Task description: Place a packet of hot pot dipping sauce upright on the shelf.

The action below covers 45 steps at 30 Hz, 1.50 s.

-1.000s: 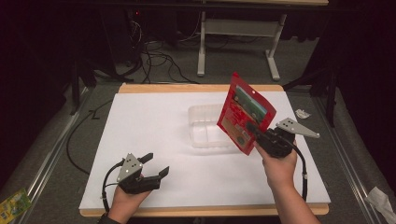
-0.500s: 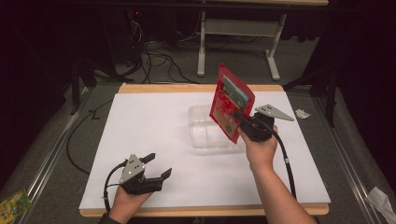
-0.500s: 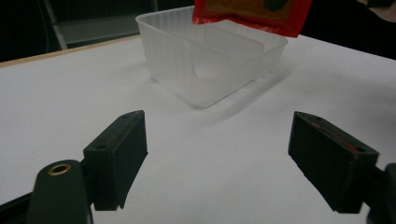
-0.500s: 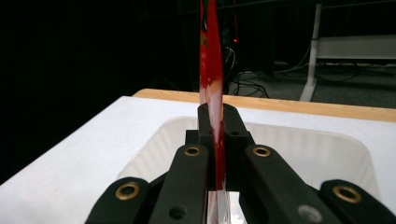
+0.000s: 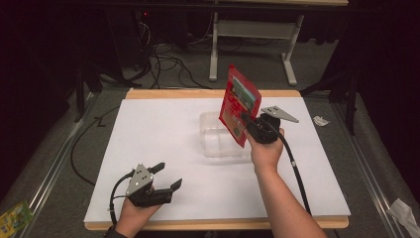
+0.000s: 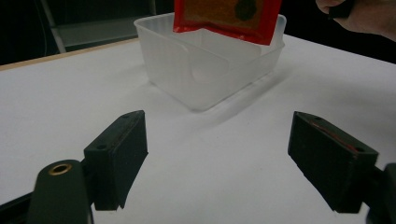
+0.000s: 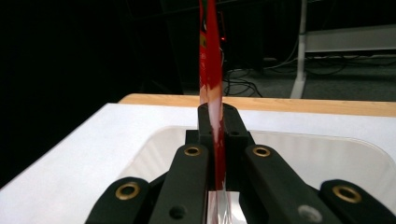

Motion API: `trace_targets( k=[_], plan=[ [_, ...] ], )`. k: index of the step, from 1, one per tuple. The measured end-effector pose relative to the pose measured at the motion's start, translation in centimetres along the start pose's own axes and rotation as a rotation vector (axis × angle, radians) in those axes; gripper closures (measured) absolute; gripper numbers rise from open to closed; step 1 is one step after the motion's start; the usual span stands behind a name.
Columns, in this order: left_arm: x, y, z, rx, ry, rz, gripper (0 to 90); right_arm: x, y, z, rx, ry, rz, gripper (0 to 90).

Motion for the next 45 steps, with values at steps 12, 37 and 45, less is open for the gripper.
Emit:
trace_targets(
  k=[12,37,45],
  plan=[
    [0.0,0.0,0.0,-0.001,-0.003,0.001,20.7,-1.2,-0.7,0.2,0.024,-0.006,0.014,90.0],
    [-0.2,0.1,0.1,0.007,-0.019,-0.006,20.8,-2.3,-2.1,0.6,0.066,-0.018,0.015,90.0],
    [-0.4,0.1,0.1,0.009,-0.014,-0.002,20.7,-2.2,-2.2,0.5,0.066,-0.019,0.019,90.0]
  ],
)
Point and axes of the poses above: each handheld gripper's, and its own axes: x roughly backward along the jaws, y roughly out of its top, z roughly to its left, the point moved 4 cm from there along -x, roughly forward along the jaws, and after that the axes turned 8 degrees about -y, right-handed, at the moved point
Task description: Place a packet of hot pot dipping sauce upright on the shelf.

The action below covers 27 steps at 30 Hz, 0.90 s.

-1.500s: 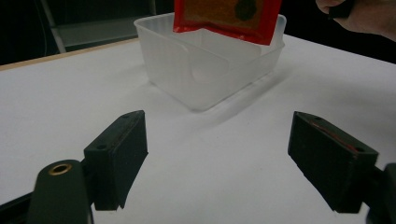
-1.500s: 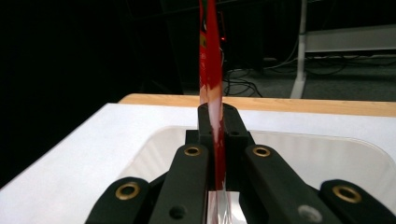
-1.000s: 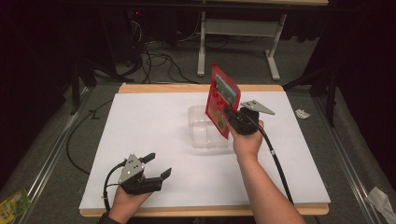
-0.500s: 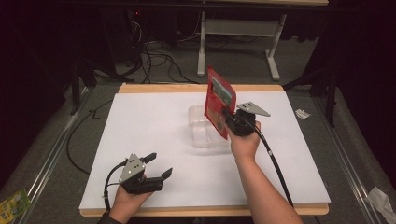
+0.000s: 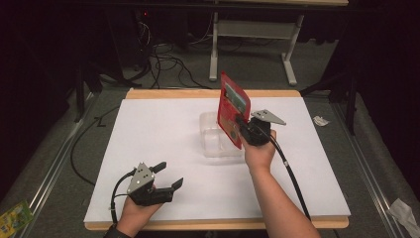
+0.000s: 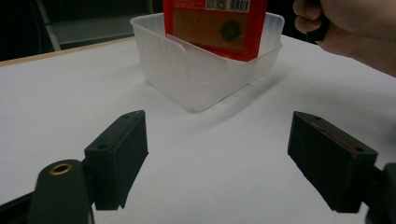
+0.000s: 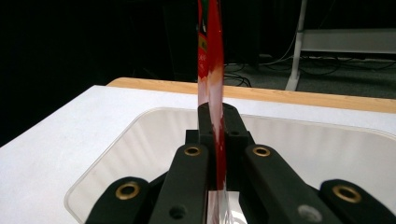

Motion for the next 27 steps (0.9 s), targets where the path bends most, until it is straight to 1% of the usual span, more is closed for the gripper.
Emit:
trace_targets(
  k=[3,6,8,11,12,14,17,18,19,21,22,24,27],
  plan=[
    [0.1,0.0,-0.1,-0.005,-0.004,-0.001,20.8,0.1,0.0,0.0,0.005,-0.001,-0.001,90.0],
    [0.1,0.0,0.0,-0.002,-0.005,-0.005,20.7,0.1,-0.1,0.0,0.005,-0.002,-0.003,90.0],
    [0.1,0.0,0.1,0.004,-0.005,-0.008,20.7,0.1,-0.2,0.0,-0.006,-0.006,-0.001,90.0],
    [0.0,0.0,0.1,0.003,-0.007,-0.007,20.8,0.2,-0.1,-0.1,-0.001,-0.009,0.002,90.0],
    [0.0,0.1,0.1,0.003,-0.008,-0.01,20.8,0.2,-0.1,0.0,0.012,-0.009,0.004,90.0],
    [-0.1,0.1,0.1,0.007,-0.01,-0.01,20.8,0.1,-0.1,0.0,0.015,-0.01,0.009,90.0],
    [-0.2,0.0,0.0,-0.001,-0.011,-0.004,20.7,-0.1,-0.8,-0.2,0.014,-0.013,0.026,90.0],
    [-0.2,0.0,0.0,-0.002,-0.012,-0.004,20.7,-0.2,-1.0,-0.3,0.013,-0.009,0.022,90.0],
    [-0.2,0.1,0.0,0.001,-0.011,-0.009,20.8,-0.3,-1.2,-0.3,0.01,-0.009,0.022,90.0],
    [-0.2,0.0,0.1,0.018,-0.01,-0.013,20.8,-0.7,-1.7,-0.3,0.007,-0.007,0.045,90.0],
    [-0.1,-0.1,0.1,0.018,-0.011,-0.005,20.8,-0.7,-1.9,-0.3,0.015,-0.008,0.036,90.0],
    [-0.2,-0.1,0.0,0.008,-0.009,0.001,20.8,-0.7,-2.0,-0.3,0.001,-0.006,0.03,90.0],
    [-0.2,-0.1,0.1,0.017,-0.007,-0.005,20.8,-0.7,-2.1,-0.1,0.005,-0.005,0.024,89.7]
  ],
)
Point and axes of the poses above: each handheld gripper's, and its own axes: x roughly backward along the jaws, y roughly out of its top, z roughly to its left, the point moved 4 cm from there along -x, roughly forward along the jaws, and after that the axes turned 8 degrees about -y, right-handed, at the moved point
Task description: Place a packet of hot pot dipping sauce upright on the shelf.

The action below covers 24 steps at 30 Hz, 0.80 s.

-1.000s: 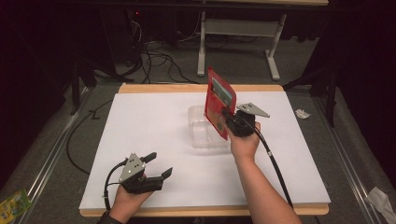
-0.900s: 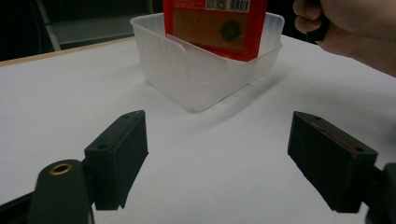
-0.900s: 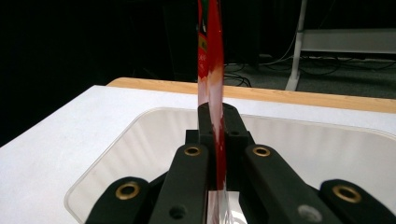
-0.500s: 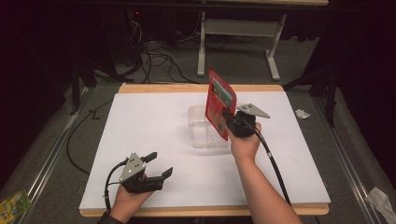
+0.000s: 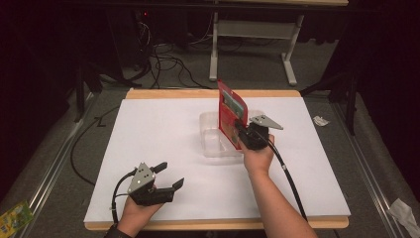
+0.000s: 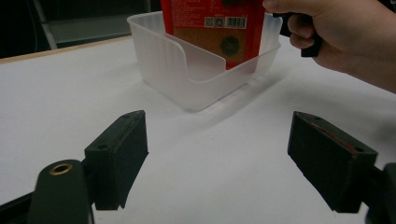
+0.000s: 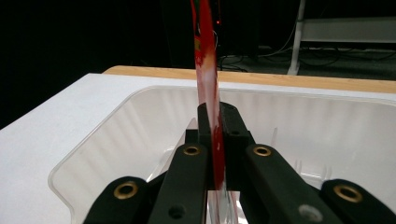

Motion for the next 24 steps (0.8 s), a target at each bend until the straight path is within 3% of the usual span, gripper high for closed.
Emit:
trace_targets(
  k=[5,10,15,20,24],
  plan=[
    [0.0,0.0,-0.2,-0.018,-0.01,0.008,20.7,-0.1,0.0,-0.1,0.002,0.011,0.012,89.3],
    [0.0,-0.1,0.1,0.001,-0.008,0.003,20.7,-0.3,0.2,-0.7,0.001,0.016,0.037,85.3],
    [0.2,-0.2,0.3,0.008,-0.011,0.0,20.7,0.0,0.4,-0.9,-0.003,0.051,0.059,66.8],
    [0.5,-0.2,0.3,0.003,-0.008,-0.005,20.7,0.8,0.4,-0.5,0.028,0.077,0.083,38.9],
    [0.2,-0.3,0.5,0.011,-0.004,0.005,20.7,1.4,0.3,-0.3,0.069,0.087,0.096,23.7]
  ],
)
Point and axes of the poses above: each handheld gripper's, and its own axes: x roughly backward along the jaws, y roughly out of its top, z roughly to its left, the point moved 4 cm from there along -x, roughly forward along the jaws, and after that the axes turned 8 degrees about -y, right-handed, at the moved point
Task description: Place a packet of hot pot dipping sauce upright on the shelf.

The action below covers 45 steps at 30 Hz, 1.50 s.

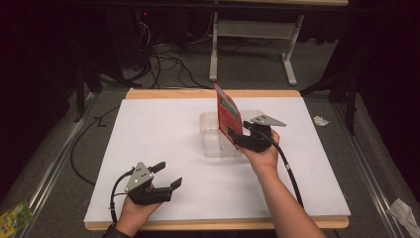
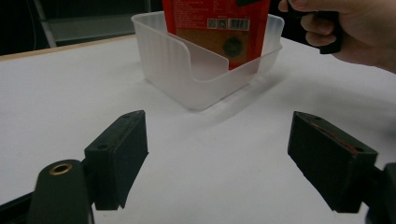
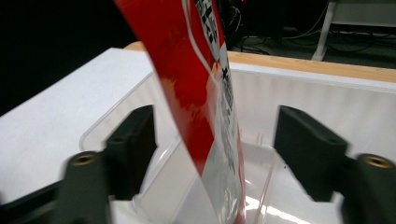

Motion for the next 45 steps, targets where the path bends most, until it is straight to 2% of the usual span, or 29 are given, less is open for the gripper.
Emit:
trace_targets(
  k=[4,8,13,16,18,24,27,29,32,34,36,39,42,45],
  plan=[
    [-0.1,-0.2,0.0,-0.003,0.0,0.007,20.7,1.1,0.0,0.2,0.031,0.01,0.013,17.4],
    [-0.2,-0.3,0.2,0.007,0.005,0.013,20.7,2.6,-0.4,0.1,0.059,0.032,0.017,15.6],
    [-0.4,-0.8,0.4,0.026,0.008,0.03,20.7,4.8,-1.4,-0.5,0.084,0.056,0.018,14.8],
    [-0.3,-0.9,0.5,0.027,0.018,0.036,20.6,6.2,-1.9,-1.1,0.088,0.054,0.014,13.3],
    [-0.2,-0.9,0.4,0.025,0.025,0.034,20.6,7.2,-2.4,-1.7,0.083,0.054,0.008,12.7],
    [0.0,-0.9,0.2,0.02,0.032,0.034,20.6,10.5,-4.8,-4.2,0.088,0.01,0.006,11.4],
    [-0.2,-1.1,0.1,0.03,0.034,0.045,20.6,12.1,-6.6,-6.0,0.056,-0.013,0.032,9.7],
    [-0.4,-1.2,-0.1,0.028,0.033,0.052,20.6,13.3,-7.9,-7.2,0.052,-0.041,0.049,9.6],
    [-0.8,-1.3,-0.3,0.022,0.028,0.06,20.4,15.1,-10.9,-8.7,0.046,-0.096,0.011,9.6],
    [-1.1,-1.3,-0.4,0.015,0.03,0.06,20.2,15.4,-12.0,-9.1,0.033,-0.073,0.05,9.5],
    [-1.5,-1.4,-0.4,0.021,0.033,0.073,20.2,15.3,-12.0,-9.7,0.04,-0.093,0.036,9.6],
    [-1.7,-1.4,-0.6,0.008,0.037,0.082,19.9,14.7,-11.8,-10.2,-0.016,-0.071,0.024,9.6],
    [-1.6,-1.5,-0.8,-0.005,0.036,0.091,19.7,14.5,-11.9,-9.9,0.007,-0.072,0.031,9.6],
    [-1.5,-1.5,-0.8,-0.001,0.032,0.091,19.6,14.5,-12.1,-9.8,0.009,-0.073,0.043,9.6]
  ],
)
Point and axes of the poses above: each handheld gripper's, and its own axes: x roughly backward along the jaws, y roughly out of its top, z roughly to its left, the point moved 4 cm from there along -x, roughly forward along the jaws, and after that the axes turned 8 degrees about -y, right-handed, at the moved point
